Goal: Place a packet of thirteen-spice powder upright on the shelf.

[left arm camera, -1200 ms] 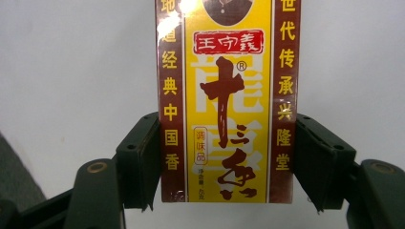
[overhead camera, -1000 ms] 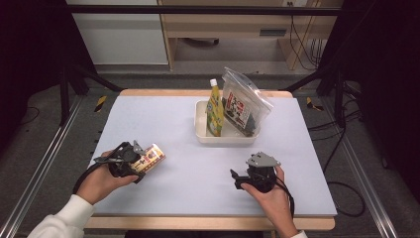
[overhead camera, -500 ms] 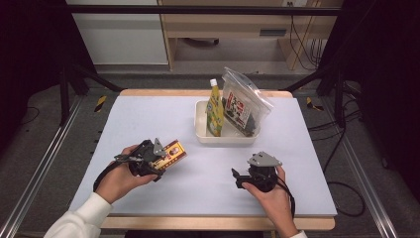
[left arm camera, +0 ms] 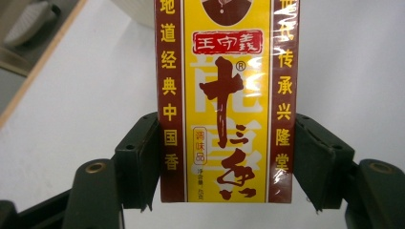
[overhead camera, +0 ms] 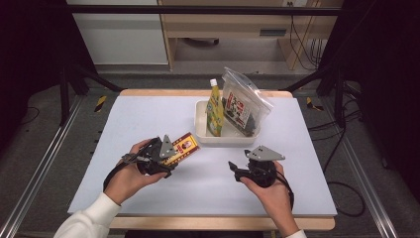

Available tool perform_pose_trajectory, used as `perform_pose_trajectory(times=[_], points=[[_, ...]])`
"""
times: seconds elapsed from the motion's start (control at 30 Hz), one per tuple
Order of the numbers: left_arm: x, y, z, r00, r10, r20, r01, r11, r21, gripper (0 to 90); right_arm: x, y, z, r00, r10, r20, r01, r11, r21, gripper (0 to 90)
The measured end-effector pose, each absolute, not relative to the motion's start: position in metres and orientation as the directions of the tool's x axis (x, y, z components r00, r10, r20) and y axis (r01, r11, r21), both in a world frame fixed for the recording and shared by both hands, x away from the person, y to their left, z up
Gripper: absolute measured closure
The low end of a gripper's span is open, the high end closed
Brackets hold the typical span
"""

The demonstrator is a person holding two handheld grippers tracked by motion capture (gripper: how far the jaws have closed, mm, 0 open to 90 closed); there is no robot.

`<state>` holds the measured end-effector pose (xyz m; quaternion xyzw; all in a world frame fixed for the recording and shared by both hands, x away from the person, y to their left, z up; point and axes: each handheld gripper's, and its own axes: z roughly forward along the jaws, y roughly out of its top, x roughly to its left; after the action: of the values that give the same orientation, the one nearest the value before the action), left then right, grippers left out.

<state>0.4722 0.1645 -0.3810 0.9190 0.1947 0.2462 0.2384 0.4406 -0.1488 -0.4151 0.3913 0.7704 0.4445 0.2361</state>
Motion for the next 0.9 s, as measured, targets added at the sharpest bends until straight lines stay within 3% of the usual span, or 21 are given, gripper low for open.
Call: perform_pose_trajectory(times=[0.47, 0.7, 0.9], points=[[0.462, 0.156, -0.365, 0.77, 0.444, 0.458, 0.115, -0.803, 0.585, 32.3, 0.446, -0.124, -0.366, -0.647, 0.761, 0.044, 0.365, 0.258, 0.894, 44.5], [0.461, 0.154, -0.365, 0.766, 0.432, 0.476, 0.088, -0.804, 0.588, 32.3, 0.45, -0.119, -0.357, -0.679, 0.727, 0.101, 0.375, 0.225, 0.899, 50.8], [0.458, 0.15, -0.366, 0.767, 0.422, 0.483, 0.071, -0.804, 0.59, 32.3, 0.451, -0.113, -0.354, -0.698, 0.703, 0.135, 0.383, 0.207, 0.9, 51.2]])
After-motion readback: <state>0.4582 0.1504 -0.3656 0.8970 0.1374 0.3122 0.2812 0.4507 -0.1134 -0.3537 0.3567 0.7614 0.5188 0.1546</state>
